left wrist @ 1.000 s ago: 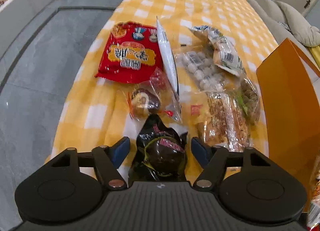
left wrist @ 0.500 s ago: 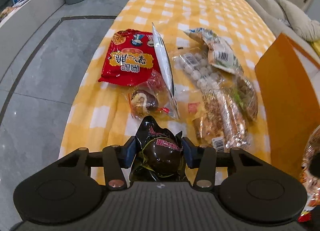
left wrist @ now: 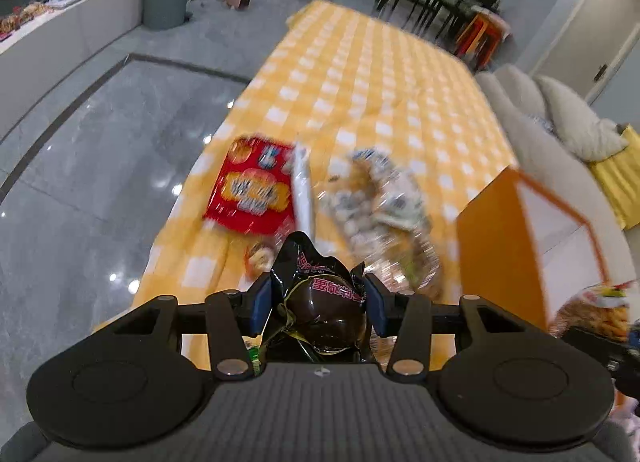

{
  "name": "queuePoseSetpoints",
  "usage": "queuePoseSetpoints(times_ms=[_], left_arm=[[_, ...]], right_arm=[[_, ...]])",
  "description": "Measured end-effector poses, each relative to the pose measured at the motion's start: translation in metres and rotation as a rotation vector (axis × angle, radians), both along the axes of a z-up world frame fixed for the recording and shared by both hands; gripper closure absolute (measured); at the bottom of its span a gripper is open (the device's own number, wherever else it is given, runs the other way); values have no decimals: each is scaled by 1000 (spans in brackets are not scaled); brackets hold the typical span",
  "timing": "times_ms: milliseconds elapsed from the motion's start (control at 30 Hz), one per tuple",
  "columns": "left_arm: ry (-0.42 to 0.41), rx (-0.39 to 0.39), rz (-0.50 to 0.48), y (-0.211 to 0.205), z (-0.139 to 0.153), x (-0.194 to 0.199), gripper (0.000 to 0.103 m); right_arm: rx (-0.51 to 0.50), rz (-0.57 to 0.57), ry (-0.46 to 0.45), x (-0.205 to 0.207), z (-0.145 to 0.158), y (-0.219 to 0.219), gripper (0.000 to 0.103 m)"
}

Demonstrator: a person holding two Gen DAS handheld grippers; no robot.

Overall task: Organize snacks
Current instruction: 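Carry the Mimi bag into the box and open the right tool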

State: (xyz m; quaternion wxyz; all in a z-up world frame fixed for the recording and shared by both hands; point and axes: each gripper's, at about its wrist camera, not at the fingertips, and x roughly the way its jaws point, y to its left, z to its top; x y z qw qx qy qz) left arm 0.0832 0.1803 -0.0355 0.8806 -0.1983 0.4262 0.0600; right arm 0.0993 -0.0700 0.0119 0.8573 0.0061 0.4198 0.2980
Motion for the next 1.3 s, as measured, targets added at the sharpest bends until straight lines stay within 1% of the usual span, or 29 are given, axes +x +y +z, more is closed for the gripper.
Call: queuePoseSetpoints(times_ms=[133, 200, 267, 367, 467, 533, 667, 733, 800, 867, 900, 933, 967, 1000, 1033, 1067, 1133, 1200, 1300], left_arm=[[-67, 3, -4, -21, 31, -7, 49], [-98, 9, -34, -39, 44, -7, 49], [-106, 6, -71, -56, 52, -3, 49], [-99, -49, -115, -79, 57, 7, 49], [-56, -115, -126, -95, 51, 18, 49], [-53, -138, -117, -102, 47, 17, 49], [-44, -141, -118, -114, 41, 19, 49], [-35, -140, -124, -117, 39, 20, 49], [-28, -137, -117, -118, 37, 20, 49], [-12, -132, -113, -120, 35, 23, 49], [-7, -129, -112, -120, 35, 23, 49], [-5, -126, -110, -121, 34, 23, 49], [-3, -123, -108, -122, 34, 23, 49], [-2, -121, -107, -123, 34, 23, 49], [-2, -120, -106, -124, 35, 23, 49], [-3, -121, -107, -124, 35, 23, 49], [-6, -122, -106, -126, 37, 22, 49], [-12, -127, -100, -126, 40, 19, 49], [-26, -135, -89, -124, 44, 15, 49]], right_arm=[[12, -60, 6, 3, 12, -22, 67], [16, -92, 0, 4, 16, -36, 67], [12, -134, 6, 7, 19, -52, 67], [14, -194, 47, 13, 14, -75, 67], [15, -242, 118, 23, -3, -92, 66], [8, -245, 179, 28, -22, -97, 66], [7, -215, 320, 36, -59, -96, 65], [15, -189, 362, 38, -72, -93, 65], [15, -186, 395, 40, -81, -90, 64], [26, -181, 413, 42, -88, -88, 54], [47, -180, 422, 44, -91, -88, 51], [69, -176, 438, 44, -94, -88, 51], [82, -171, 449, 48, -97, -90, 48], [89, -166, 450, 48, -98, -89, 42], [90, -162, 450, 49, -97, -88, 38], [88, -156, 445, 49, -95, -89, 37], [87, -148, 421, 49, -91, -90, 28], [88, -167, 390, 48, -85, -97, 20], [123, -170, 333, 45, -74, -108, 21]])
